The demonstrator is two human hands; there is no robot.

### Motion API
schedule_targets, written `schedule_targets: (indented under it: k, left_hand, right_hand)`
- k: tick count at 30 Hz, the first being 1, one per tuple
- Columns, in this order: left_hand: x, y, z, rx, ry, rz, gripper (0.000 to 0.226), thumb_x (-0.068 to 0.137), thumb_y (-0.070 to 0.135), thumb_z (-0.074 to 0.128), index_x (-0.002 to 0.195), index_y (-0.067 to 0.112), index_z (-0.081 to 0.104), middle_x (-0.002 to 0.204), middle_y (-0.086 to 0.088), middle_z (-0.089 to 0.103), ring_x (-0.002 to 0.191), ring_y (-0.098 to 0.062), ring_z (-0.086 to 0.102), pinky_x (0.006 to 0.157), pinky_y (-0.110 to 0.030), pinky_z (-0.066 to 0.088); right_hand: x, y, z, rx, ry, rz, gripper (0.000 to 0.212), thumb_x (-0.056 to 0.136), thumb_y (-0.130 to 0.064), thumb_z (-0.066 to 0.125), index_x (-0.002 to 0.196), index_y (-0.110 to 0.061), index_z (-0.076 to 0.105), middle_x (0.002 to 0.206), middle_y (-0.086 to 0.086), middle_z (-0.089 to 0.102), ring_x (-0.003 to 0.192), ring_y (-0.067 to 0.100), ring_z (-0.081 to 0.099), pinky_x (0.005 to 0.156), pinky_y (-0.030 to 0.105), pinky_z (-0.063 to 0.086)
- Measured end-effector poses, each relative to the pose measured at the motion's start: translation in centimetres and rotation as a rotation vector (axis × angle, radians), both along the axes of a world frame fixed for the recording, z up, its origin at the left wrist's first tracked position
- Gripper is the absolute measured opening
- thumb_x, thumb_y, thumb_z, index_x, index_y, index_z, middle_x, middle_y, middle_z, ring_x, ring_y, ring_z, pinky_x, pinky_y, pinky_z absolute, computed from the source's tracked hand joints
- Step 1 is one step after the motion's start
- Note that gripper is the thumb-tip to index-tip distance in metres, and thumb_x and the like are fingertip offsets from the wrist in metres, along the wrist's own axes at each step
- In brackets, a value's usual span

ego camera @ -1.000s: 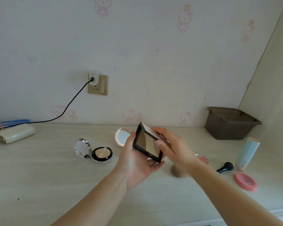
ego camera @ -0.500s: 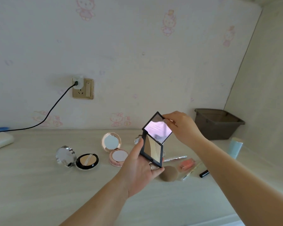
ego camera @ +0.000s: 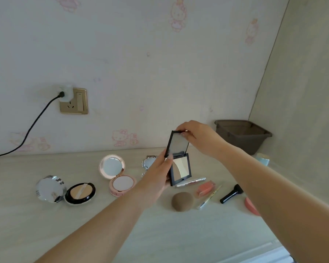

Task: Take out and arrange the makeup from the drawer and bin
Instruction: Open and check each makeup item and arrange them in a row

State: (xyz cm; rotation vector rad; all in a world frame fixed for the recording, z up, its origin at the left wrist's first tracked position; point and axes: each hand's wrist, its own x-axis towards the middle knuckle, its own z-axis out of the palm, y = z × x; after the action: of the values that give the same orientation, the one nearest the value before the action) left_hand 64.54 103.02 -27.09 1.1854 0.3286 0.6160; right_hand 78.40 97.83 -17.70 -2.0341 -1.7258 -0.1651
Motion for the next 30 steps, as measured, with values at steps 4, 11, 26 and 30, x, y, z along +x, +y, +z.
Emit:
schedule_targets:
  k: [4, 11, 26, 30]
  left_hand:
    - [1.8, 1.3, 0.7, 0.043, 0.134, 0.04, 0.019, 0.099, 0.026, 0.043, 0.101, 0.022, 0.062, 0.102, -0.003, 0.068, 0.09, -0.019, 0.066, 0.08, -0.039, 0.057]
    - [6.3, 2.4, 1.4, 0.037, 0.26, 0.085, 0.022, 0.1, 0.018, 0.043, 0.11, 0.006, 0.059, 0.094, -0.008, 0.066, 0.069, -0.014, 0.065, 0.056, -0.018, 0.055]
    - [14.6, 2.8, -3.1, -0.324, 0.14, 0.249, 0.023, 0.101, 0.01, 0.036, 0.097, 0.008, 0.058, 0.088, -0.009, 0.066, 0.079, -0.022, 0.065, 0.07, -0.038, 0.055]
    - [15.1, 3.2, -3.9, -0.376, 0.165, 0.234, 0.022, 0.101, 0.012, 0.038, 0.113, 0.013, 0.057, 0.106, -0.012, 0.066, 0.092, -0.026, 0.065, 0.077, -0.04, 0.054]
  right_hand:
    - [1.8, 0.4, -0.1, -0.028, -0.01, -0.007, 0.028, 0.097, -0.015, 0.044, 0.12, -0.017, 0.059, 0.116, 0.007, 0.06, 0.107, 0.022, 0.054, 0.094, 0.034, 0.042]
    - [5.3, 1.6, -1.1, -0.09, -0.024, -0.003, 0.034, 0.097, -0.013, 0.043, 0.128, -0.018, 0.055, 0.127, 0.005, 0.055, 0.118, 0.02, 0.05, 0.102, 0.032, 0.037]
    - [12.3, 0.1, -11.6, -0.318, 0.434, -0.299, 0.127, 0.064, -0.052, 0.079, 0.149, -0.021, -0.011, 0.159, 0.009, 0.004, 0.146, 0.025, 0.007, 0.117, 0.041, 0.017]
    - [12.6, 0.6, -12.4, -0.358, 0.452, -0.3, 0.128, 0.065, -0.048, 0.08, 0.148, -0.021, -0.014, 0.158, 0.01, 0.008, 0.145, 0.026, 0.012, 0.116, 0.043, 0.022]
